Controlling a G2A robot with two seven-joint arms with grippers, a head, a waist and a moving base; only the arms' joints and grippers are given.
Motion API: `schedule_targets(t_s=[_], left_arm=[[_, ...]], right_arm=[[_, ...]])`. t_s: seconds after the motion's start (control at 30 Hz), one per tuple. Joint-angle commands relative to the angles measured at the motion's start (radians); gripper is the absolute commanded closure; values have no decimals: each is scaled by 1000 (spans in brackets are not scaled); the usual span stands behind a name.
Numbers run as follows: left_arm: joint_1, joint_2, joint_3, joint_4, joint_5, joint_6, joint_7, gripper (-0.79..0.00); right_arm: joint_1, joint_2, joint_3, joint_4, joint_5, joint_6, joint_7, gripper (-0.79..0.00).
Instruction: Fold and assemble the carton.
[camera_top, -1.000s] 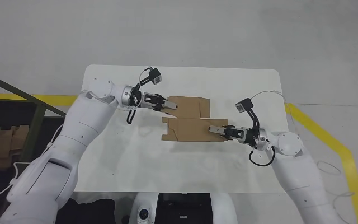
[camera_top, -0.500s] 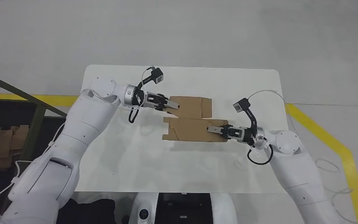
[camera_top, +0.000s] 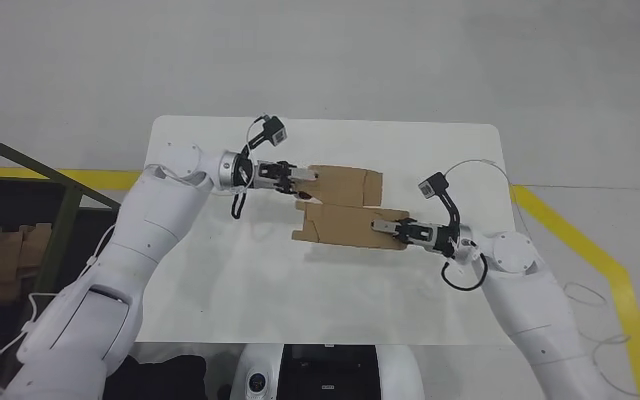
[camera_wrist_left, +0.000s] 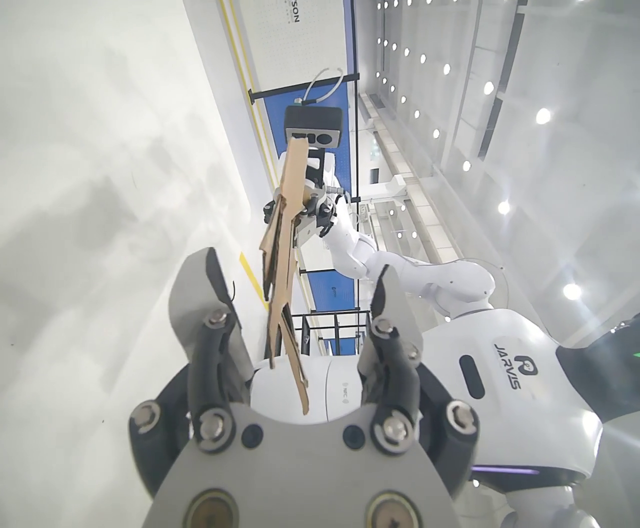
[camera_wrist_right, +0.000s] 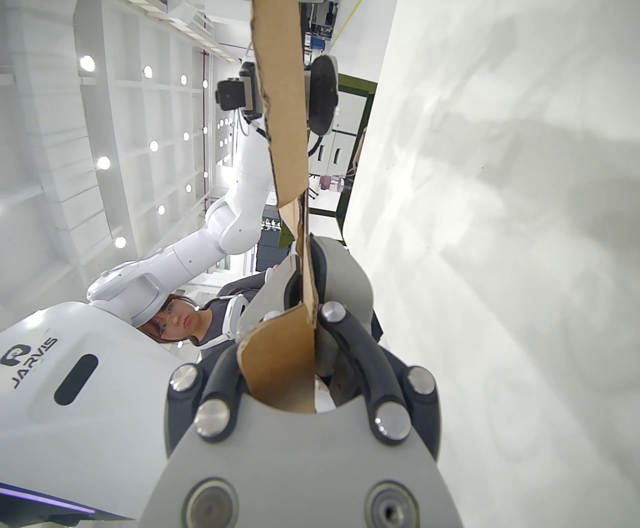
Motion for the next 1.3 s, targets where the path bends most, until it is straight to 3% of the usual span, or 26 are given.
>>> schedule_targets(t_s=[0.0, 0.6, 1.0, 1.27], left_arm=[[11, 0, -6, -2, -13, -2, 1, -785], [42, 9, -55, -76, 6, 5, -14, -785], [77, 28, -105, -172, 65, 32, 8, -785], [81, 26, -104, -189, 81, 33, 43, -785]], right_arm=[[1, 0, -3, 0, -10, 8, -9, 0], [3, 2, -32, 11, -93, 58, -96, 0], [3, 4, -35, 16, -92, 64, -109, 0], [6, 4, -44, 12, -80, 62, -100, 0]])
